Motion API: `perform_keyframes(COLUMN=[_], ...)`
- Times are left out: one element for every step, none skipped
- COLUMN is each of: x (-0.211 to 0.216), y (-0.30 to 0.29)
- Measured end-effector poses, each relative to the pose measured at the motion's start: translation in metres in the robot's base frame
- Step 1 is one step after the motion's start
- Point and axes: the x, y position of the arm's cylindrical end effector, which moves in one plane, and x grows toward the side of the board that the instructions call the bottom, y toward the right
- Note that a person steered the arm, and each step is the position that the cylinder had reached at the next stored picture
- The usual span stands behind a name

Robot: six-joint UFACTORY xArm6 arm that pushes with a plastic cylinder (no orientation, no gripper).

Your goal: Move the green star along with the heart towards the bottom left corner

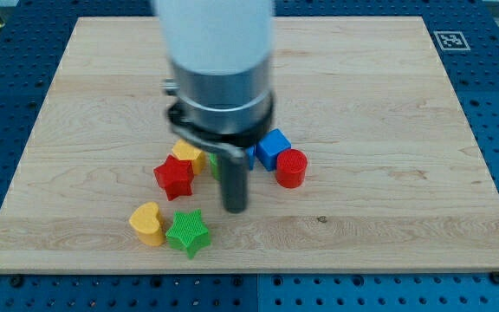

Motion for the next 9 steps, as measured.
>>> perform_keyframes(x=[0.029,0.062,0.066,0.049,0.033,0.033,0.017,-0.005,-0.013], y=[0.034,0.034,-0.005,-0.041,-0.076,-0.083,-0.075,-0.075,-0.081])
